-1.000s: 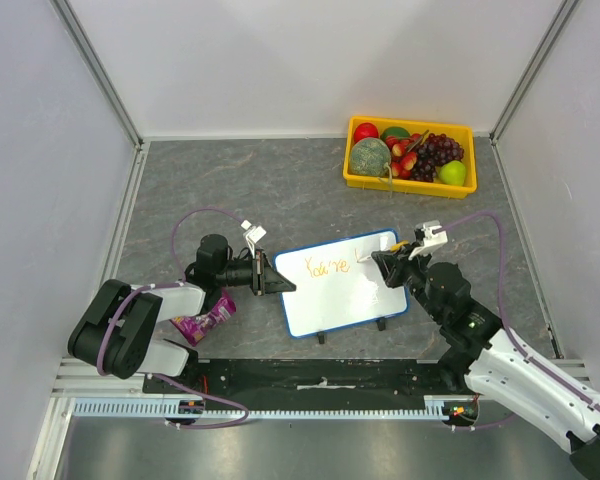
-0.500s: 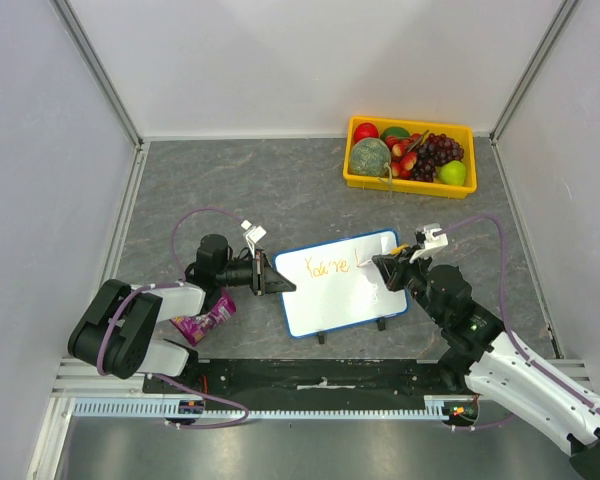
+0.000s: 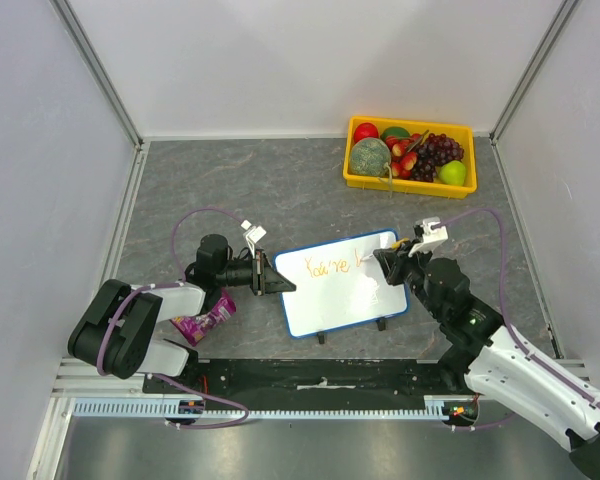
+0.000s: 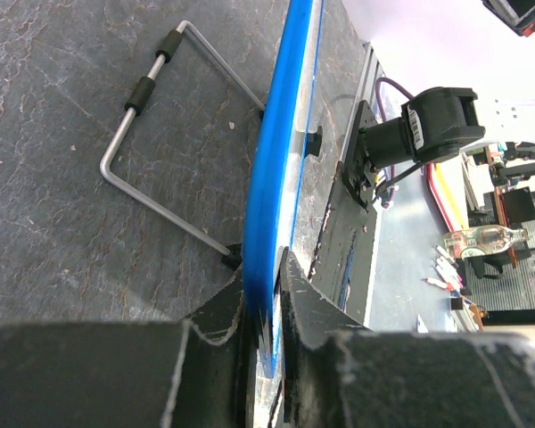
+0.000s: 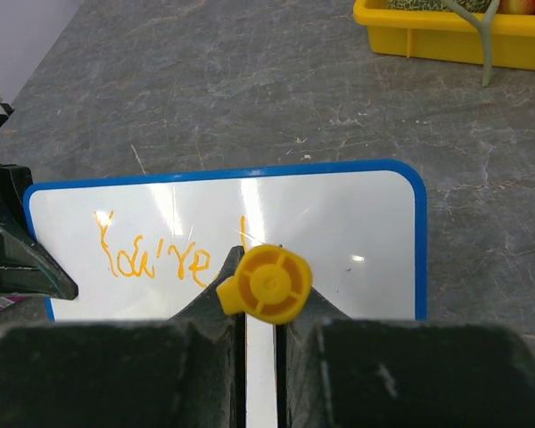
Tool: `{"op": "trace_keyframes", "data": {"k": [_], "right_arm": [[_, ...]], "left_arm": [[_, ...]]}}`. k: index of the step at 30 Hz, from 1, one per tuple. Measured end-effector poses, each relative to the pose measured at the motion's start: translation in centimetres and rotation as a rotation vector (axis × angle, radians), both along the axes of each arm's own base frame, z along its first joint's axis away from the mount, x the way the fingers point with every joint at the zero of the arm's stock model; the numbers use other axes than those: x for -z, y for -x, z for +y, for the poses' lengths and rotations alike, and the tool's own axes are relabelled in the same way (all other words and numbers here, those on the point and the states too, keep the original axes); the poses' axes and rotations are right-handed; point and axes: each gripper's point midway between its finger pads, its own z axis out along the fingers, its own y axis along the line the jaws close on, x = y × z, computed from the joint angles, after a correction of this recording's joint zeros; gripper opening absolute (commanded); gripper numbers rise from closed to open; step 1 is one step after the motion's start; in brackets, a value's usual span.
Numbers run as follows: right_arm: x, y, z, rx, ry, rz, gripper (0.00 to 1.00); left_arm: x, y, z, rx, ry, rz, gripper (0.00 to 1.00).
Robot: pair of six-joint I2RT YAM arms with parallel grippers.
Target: Write a sentence on the whiteboard
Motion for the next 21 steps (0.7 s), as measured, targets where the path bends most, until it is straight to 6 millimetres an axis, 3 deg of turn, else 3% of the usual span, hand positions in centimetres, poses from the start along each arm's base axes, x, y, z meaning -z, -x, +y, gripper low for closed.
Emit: {"op": "trace_keyframes", "data": {"k": [9, 21], "right_arm": [[-1.5, -0.5, -0.3, 0.021, 0.013, -0.031, 0.00], [-1.0, -0.8, -0.5, 0.037, 0.034, -0.021, 0.00]], "left_arm": [[0.0, 0.0, 0.0, 0.001, 0.001, -0.001, 0.02], [0.0, 0.0, 0.0, 0.001, 0.001, -0.001, 0.02]]}}
